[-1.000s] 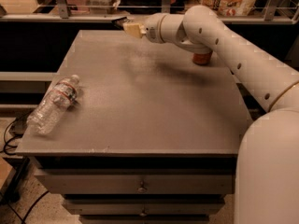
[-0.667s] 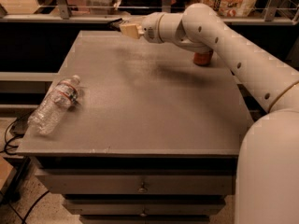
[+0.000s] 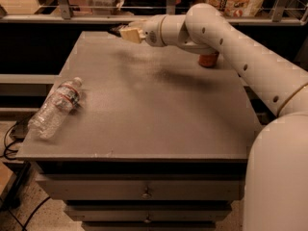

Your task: Move rxbar chocolate near water bottle

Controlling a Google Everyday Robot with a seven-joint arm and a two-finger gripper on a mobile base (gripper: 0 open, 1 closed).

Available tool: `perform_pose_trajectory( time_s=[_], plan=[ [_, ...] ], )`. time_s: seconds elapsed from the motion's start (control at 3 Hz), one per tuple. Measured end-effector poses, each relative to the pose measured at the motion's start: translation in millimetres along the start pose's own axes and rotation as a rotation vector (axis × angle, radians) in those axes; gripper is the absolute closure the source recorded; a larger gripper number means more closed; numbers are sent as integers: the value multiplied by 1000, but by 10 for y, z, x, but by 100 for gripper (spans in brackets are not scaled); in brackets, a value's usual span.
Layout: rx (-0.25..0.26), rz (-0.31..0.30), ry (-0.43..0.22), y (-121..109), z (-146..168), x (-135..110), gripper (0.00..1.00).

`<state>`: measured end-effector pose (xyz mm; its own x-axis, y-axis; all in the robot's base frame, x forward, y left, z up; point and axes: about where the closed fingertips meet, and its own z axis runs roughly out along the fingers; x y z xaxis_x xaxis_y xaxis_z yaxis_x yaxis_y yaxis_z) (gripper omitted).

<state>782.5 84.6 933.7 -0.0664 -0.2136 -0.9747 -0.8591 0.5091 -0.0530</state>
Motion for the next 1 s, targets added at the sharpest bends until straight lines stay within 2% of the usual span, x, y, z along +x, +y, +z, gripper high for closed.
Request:
perform_pose_trajectory(
  time_s=[0.33,0.67,1.0],
  plan=[
    [-109,-34,45,534,8,34,100],
    [-166,-35,83,844,-8,160,100],
    [-192,7,115,1039,-15,399,81]
  ],
)
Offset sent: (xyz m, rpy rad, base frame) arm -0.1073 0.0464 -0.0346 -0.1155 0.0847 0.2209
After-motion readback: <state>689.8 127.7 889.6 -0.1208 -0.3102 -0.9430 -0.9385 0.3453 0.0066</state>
